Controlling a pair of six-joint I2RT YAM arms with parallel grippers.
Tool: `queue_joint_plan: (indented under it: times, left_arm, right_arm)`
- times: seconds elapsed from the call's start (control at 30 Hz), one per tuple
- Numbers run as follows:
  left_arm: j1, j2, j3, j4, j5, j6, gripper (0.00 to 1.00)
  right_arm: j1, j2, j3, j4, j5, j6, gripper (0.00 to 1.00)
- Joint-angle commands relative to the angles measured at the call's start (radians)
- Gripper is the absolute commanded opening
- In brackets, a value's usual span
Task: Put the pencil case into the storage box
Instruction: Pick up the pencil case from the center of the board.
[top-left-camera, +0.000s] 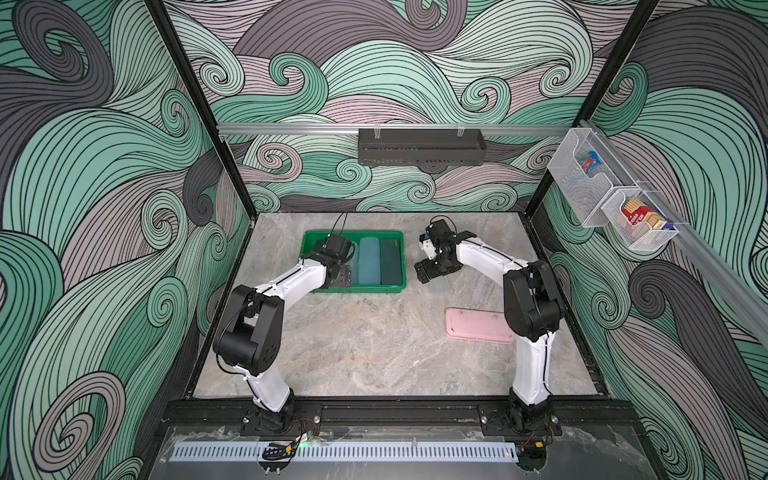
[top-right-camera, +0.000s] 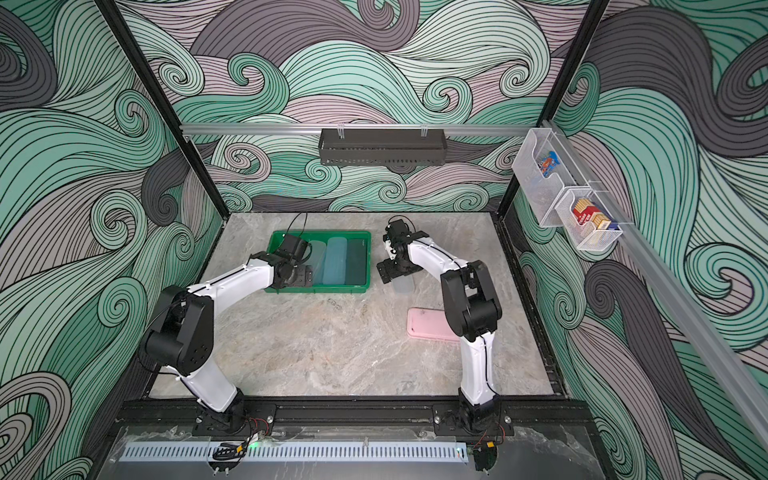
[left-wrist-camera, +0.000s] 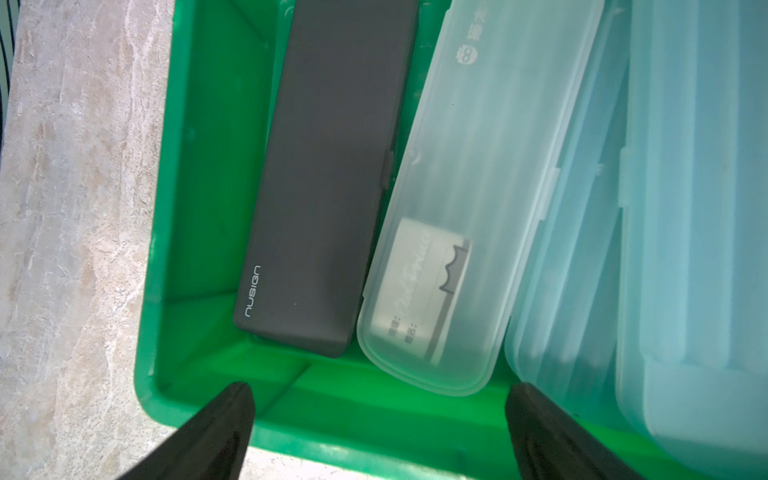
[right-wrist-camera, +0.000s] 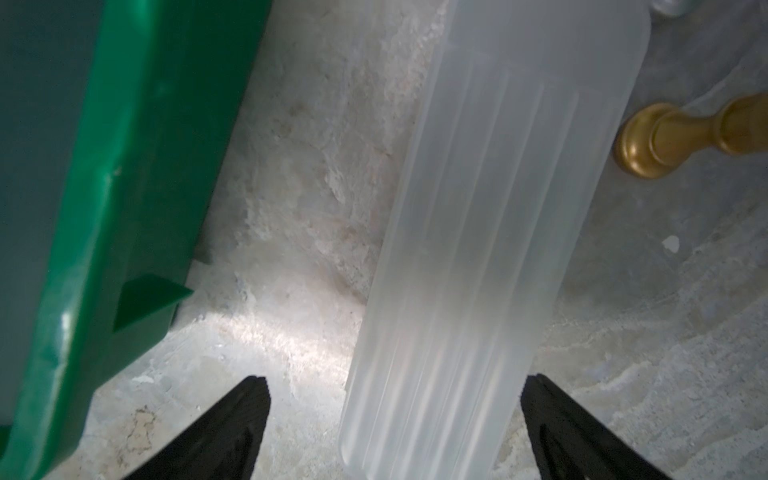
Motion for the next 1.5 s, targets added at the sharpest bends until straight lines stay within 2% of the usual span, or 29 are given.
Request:
queue_joint_plan:
  times: [0.0,0.8,0.83,0.93,1.0,1.2,1.33,1.47]
  left_arm:
    - [-0.004,-0.018,-0.01,-0.004,0.004,0.0,0.99]
    - [-0.003,-0.011,-0.011,0.002,0.008,0.01,0.99]
    - [-0.003,-0.014,-0.011,0.002,0.007,0.01,0.99]
    - [-0.001,-0.022,-0.014,0.0,0.005,0.01,0.99]
    - [-0.001,-0.029,-0.014,-0.001,0.006,0.009,0.99]
    - [0.006,-0.053,-0.009,-0.013,0.001,0.003,0.99]
    - [0.052,-0.065,0.008,-0.034,0.01,-0.011,0.99]
    - [0.154,-0.073,0.04,-0.052,0.048,-0.033,0.99]
  right_arm:
    - [-0.018,0.044,0.011,-0.009,0.003,-0.001,0.99]
    - [-0.037,0.087,0.005,-0.01,-0.025,-0.006,0.99]
    - [-0.036,0.09,0.003,-0.011,-0.029,-0.005,0.98]
    - [-0.036,0.087,-0.011,-0.008,-0.043,-0.001,0.86]
    - [-0.036,0.08,-0.016,-0.011,-0.045,0.001,0.82]
    - [-0.035,0.009,-0.046,-0.007,-0.053,0.025,0.78]
    - [-0.035,-0.066,-0.075,0.002,-0.078,0.058,0.77]
    - [-0.028,-0.148,-0.104,0.012,-0.106,0.102,0.78]
